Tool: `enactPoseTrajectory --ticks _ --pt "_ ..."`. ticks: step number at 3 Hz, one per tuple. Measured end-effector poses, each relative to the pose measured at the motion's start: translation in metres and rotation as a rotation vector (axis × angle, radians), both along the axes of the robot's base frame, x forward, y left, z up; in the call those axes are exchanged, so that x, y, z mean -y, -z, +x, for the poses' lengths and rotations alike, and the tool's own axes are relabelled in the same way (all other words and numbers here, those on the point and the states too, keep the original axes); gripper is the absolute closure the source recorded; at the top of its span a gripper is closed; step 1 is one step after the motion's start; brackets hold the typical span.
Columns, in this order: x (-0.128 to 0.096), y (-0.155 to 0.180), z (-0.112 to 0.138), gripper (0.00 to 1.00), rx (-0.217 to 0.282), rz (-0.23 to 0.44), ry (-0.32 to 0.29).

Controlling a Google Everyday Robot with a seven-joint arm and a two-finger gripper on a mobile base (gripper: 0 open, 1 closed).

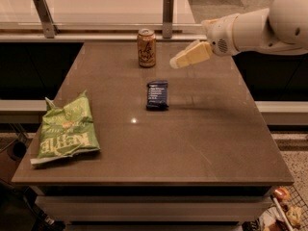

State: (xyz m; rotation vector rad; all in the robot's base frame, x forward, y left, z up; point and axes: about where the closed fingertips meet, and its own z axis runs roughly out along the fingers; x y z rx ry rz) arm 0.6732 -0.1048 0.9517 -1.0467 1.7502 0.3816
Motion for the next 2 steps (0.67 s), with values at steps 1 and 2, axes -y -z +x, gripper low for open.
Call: enactPoseTrajectory --ticks 1,2 --pt "-0.011 0.01 0.016 0.0 0.0 0.061 0.007" --pt "-0.025 0.024 0.033 0.0 -0.01 0.112 0.006"
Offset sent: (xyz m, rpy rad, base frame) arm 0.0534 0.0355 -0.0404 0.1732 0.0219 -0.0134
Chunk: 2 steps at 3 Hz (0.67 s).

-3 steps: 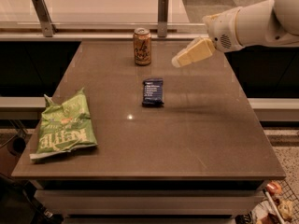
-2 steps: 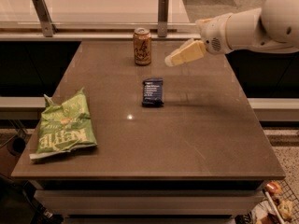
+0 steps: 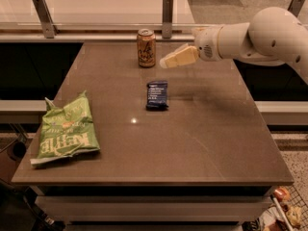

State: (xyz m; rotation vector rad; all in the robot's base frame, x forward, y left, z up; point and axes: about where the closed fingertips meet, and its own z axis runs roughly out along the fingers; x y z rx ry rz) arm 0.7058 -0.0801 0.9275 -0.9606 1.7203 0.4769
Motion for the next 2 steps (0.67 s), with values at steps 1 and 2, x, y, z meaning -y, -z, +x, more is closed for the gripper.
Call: enactPoseTrajectory --ticks 1,2 --pt "-0.02 0.015 0.019 0.0 -0.014 0.046 -0.006" --pt "-0.039 0.027 0.038 0.0 -0.018 0.096 -0.009"
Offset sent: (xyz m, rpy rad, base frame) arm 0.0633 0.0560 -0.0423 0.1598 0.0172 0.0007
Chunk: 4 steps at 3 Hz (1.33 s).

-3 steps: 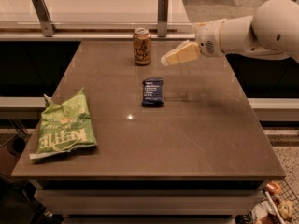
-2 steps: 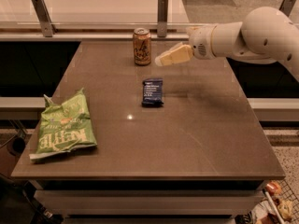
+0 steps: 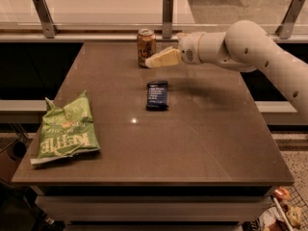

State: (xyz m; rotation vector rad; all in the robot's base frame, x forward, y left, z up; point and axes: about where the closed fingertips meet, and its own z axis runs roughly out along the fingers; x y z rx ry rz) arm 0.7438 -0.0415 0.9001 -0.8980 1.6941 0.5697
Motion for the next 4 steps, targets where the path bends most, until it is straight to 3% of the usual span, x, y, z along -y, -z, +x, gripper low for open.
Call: enactPoseTrajectory --ticks 2,4 --pt "-0.024 0.015 0.033 0.0 0.041 0.081 0.008" --pt "-0.039 0.019 0.048 0.0 0.074 0.122 -0.001"
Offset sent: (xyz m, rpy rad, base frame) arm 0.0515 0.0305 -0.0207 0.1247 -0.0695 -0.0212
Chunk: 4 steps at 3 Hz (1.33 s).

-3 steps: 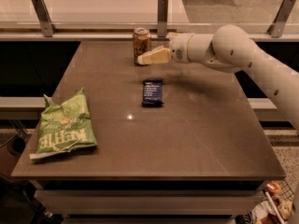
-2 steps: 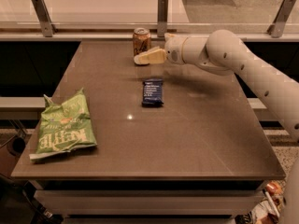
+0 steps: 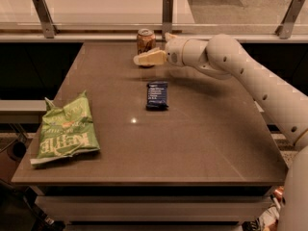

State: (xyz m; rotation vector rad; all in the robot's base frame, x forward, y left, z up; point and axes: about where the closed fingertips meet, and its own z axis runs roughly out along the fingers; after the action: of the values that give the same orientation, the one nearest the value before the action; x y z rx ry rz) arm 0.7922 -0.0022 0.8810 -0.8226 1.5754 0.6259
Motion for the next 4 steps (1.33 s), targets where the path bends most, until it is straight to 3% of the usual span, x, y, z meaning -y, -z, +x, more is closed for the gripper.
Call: enactPoseTrajectory --ticks 1,2,4 --pt "-0.008 0.001 0.005 0.0 0.008 0.021 -0.008" --pt "-0.015 0.002 0.007 0.17 0.024 0.042 -0.026" --pt "-0.021 0.003 0.006 0.64 0.023 0.043 -0.034"
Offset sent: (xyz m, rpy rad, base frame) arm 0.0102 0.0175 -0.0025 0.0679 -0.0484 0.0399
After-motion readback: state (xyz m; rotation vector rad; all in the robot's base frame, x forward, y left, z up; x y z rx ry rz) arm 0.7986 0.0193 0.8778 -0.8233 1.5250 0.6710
